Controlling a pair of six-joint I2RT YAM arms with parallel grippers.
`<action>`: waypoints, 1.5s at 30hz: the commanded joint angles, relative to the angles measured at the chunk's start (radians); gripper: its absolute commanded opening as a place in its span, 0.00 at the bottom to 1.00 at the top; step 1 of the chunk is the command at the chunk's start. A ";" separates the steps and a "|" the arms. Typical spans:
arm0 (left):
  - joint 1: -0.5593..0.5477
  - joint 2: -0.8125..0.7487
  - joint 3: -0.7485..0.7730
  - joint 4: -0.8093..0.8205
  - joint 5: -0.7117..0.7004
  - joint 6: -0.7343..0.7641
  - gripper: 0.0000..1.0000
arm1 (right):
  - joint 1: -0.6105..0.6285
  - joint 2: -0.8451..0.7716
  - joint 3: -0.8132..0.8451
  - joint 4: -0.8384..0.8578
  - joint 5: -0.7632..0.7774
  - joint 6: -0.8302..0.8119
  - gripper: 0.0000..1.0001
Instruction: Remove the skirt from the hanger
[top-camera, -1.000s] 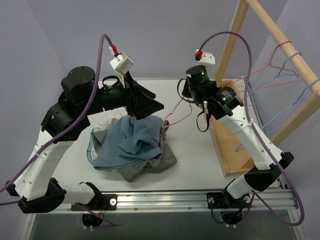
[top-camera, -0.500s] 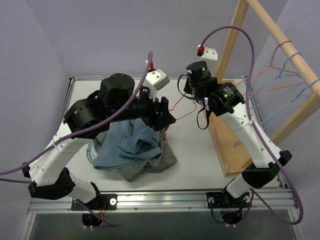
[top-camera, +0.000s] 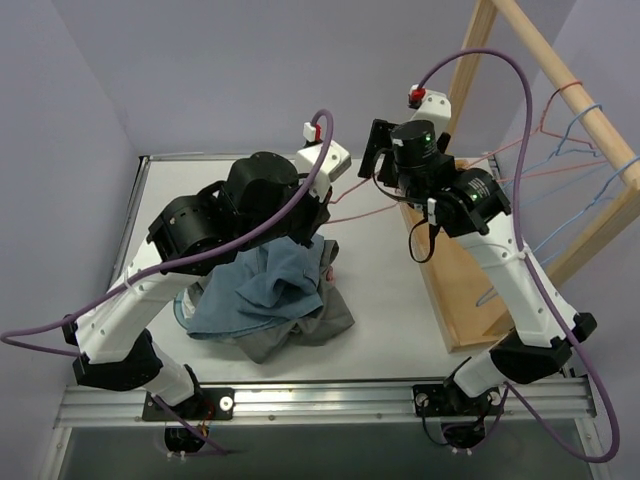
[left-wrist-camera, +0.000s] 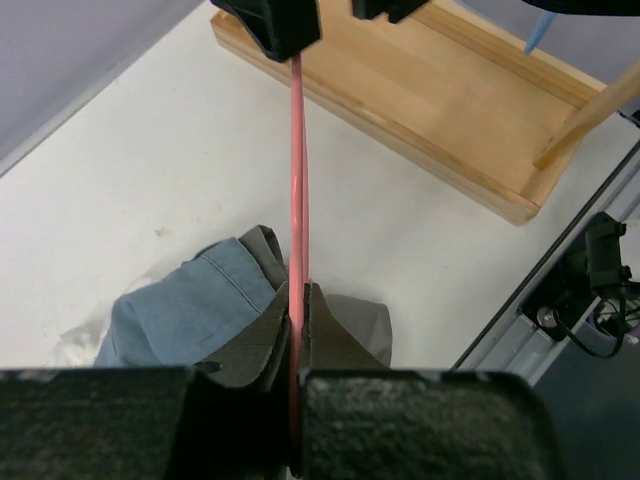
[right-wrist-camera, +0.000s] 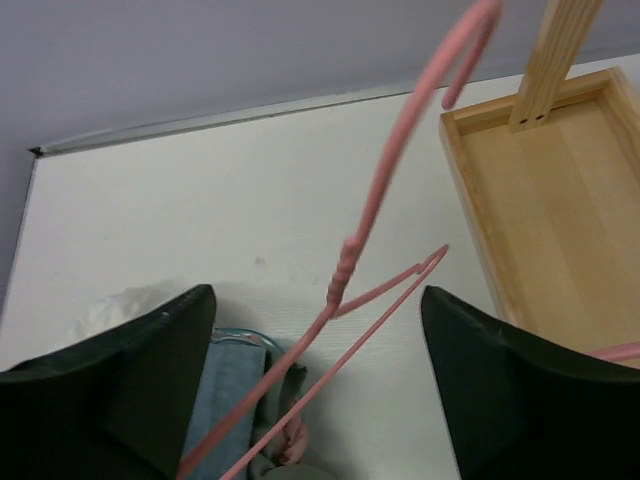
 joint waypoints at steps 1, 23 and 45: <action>0.050 -0.009 0.054 0.130 -0.027 0.064 0.02 | 0.005 -0.115 0.057 0.009 -0.017 -0.014 0.90; 0.223 0.476 0.433 0.621 0.640 -0.018 0.02 | 0.011 -0.646 -0.106 0.438 -0.444 0.030 0.00; 0.226 0.642 0.449 0.731 0.838 -0.216 0.02 | 0.010 -0.696 -0.129 0.409 -0.362 0.033 0.00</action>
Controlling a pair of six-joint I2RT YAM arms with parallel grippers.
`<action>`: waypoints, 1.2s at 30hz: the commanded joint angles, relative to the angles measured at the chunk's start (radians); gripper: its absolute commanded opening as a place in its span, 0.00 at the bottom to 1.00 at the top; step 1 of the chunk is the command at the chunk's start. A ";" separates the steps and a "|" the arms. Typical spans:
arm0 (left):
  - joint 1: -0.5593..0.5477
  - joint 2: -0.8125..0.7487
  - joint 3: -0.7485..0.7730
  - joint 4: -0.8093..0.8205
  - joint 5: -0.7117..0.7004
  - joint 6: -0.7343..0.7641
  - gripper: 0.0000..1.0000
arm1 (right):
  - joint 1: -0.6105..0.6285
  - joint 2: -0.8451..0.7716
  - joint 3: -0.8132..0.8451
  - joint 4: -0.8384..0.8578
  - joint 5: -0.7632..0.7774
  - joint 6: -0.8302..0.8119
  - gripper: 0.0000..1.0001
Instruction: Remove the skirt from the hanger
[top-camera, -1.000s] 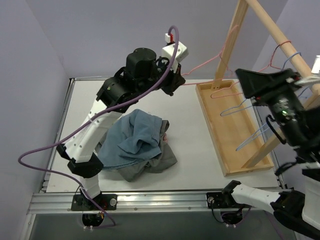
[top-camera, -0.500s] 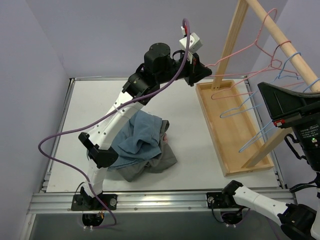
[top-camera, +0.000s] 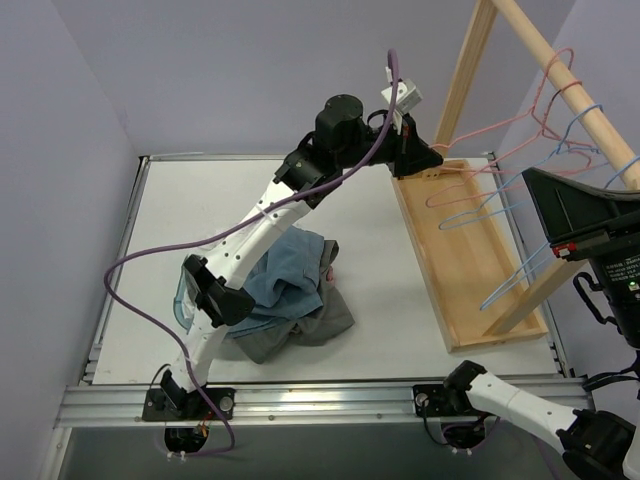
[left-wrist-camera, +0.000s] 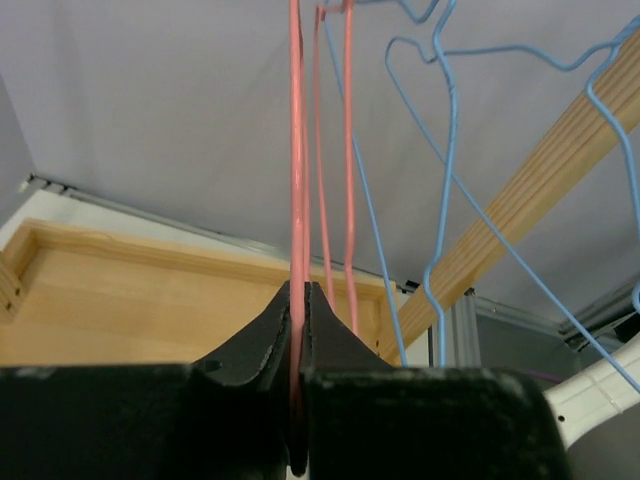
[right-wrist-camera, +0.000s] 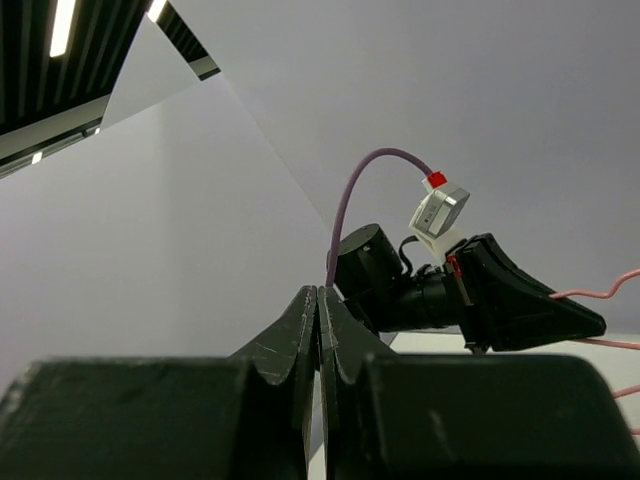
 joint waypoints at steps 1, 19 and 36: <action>0.011 -0.060 -0.034 -0.019 0.033 -0.013 0.10 | 0.004 -0.021 -0.027 0.052 0.025 -0.009 0.00; 0.034 -0.658 -0.638 -0.299 -0.683 0.338 0.71 | 0.006 0.072 0.052 -0.048 0.074 -0.021 0.22; -0.309 -0.676 -1.105 -0.576 -1.091 0.146 0.58 | 0.013 0.036 -0.060 -0.008 0.118 0.008 0.34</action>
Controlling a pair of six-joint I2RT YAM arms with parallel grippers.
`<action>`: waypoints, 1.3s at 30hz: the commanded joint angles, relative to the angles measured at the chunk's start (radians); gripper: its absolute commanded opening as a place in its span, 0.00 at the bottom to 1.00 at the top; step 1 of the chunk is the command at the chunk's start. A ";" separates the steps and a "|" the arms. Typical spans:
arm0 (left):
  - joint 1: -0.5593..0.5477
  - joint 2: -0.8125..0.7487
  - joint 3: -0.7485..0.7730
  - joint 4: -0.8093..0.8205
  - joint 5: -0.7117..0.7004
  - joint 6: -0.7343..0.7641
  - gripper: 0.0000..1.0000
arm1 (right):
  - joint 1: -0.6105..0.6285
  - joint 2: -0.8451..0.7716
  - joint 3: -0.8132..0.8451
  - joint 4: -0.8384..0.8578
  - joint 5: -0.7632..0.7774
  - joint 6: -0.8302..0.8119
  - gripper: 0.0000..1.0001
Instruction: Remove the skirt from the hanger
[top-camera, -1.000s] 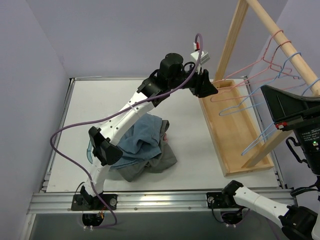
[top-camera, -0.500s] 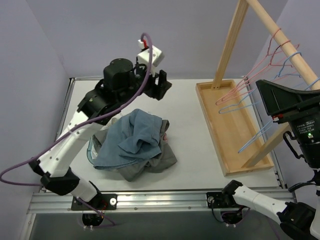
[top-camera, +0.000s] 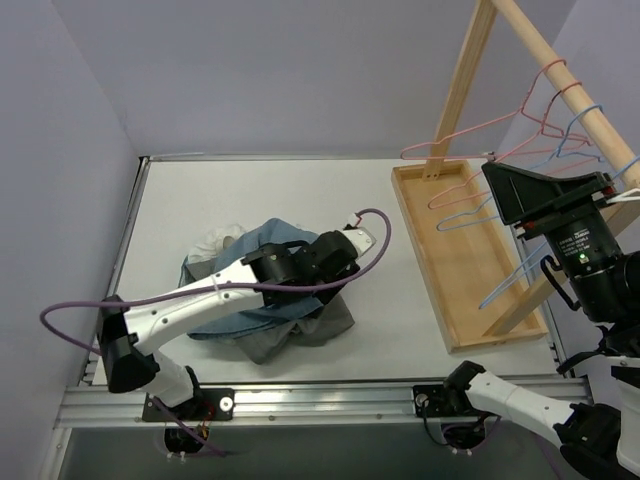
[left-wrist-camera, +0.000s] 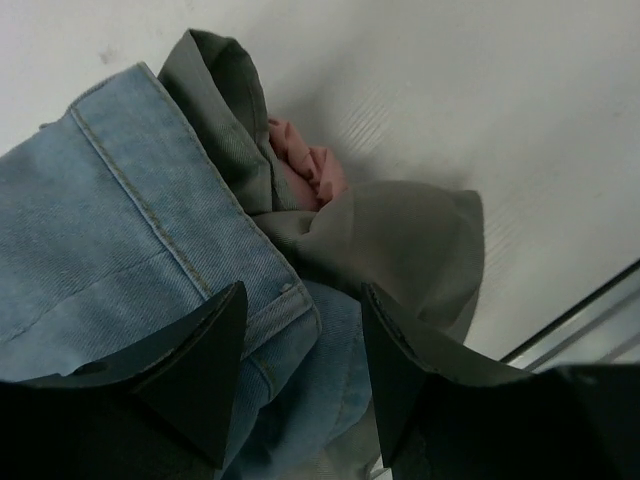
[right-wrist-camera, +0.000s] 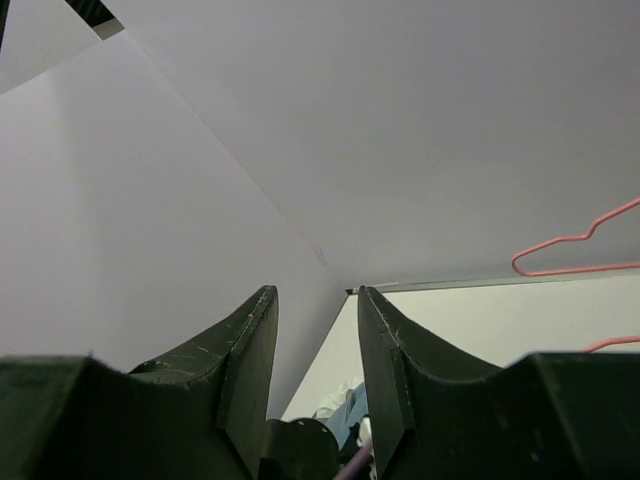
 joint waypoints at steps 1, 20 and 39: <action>-0.031 0.049 0.067 -0.081 -0.178 -0.009 0.58 | 0.006 -0.022 -0.012 0.049 0.025 0.009 0.34; -0.197 0.442 0.188 -0.128 -0.341 -0.028 0.74 | 0.012 -0.085 -0.029 0.032 0.071 0.022 0.33; -0.188 0.514 0.168 -0.105 -0.430 -0.023 0.02 | 0.031 -0.134 -0.059 0.020 0.112 0.020 0.33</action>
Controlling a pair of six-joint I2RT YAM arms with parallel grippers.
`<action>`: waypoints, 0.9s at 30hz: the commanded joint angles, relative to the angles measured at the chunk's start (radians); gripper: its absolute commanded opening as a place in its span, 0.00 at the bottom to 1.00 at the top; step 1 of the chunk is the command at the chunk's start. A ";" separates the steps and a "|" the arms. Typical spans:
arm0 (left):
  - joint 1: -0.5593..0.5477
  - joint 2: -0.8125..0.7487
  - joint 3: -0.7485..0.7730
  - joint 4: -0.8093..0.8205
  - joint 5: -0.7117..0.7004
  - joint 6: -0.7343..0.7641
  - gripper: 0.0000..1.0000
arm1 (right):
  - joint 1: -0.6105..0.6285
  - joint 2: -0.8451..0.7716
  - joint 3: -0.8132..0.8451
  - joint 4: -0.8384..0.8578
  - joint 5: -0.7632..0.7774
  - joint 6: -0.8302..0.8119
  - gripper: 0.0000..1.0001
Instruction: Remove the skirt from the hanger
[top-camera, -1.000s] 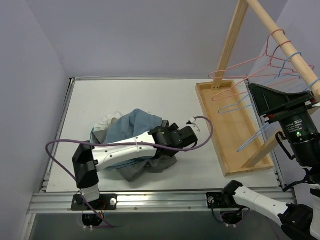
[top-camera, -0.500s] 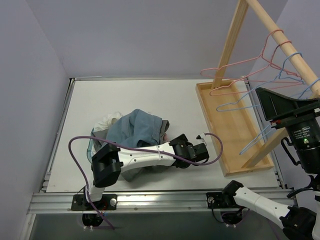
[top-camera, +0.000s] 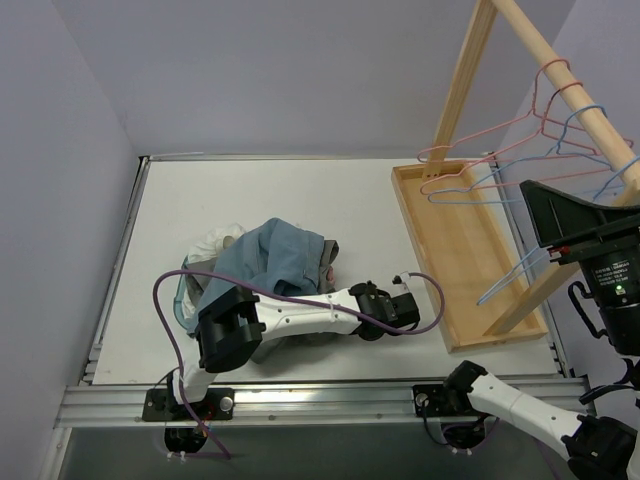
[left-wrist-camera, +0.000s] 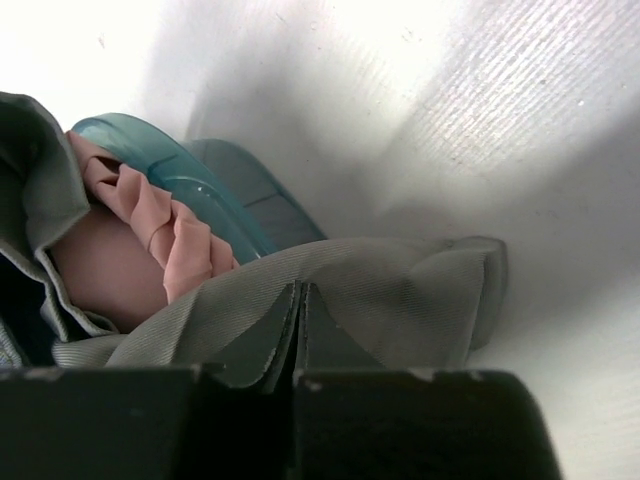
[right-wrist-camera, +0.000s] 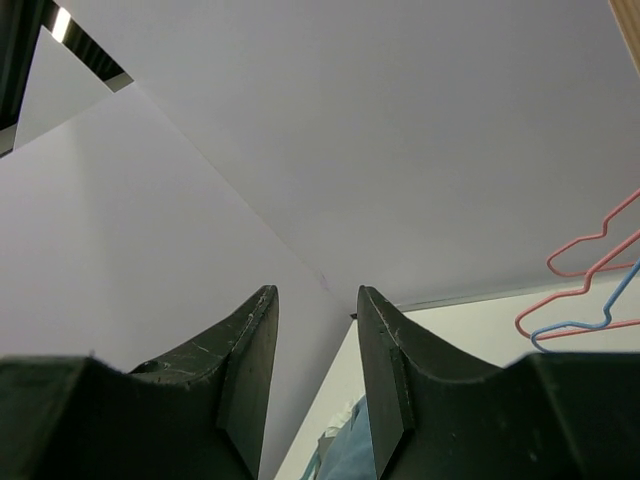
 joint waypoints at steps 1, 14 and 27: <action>0.007 -0.039 0.011 -0.001 -0.065 -0.009 0.02 | 0.011 -0.015 -0.004 0.029 0.023 -0.002 0.33; -0.105 -0.139 0.083 -0.156 0.022 -0.052 0.72 | 0.019 -0.030 -0.036 0.046 0.027 0.007 0.33; -0.162 -0.076 0.027 -0.163 0.012 -0.127 0.72 | 0.022 -0.050 -0.053 0.047 0.021 0.019 0.33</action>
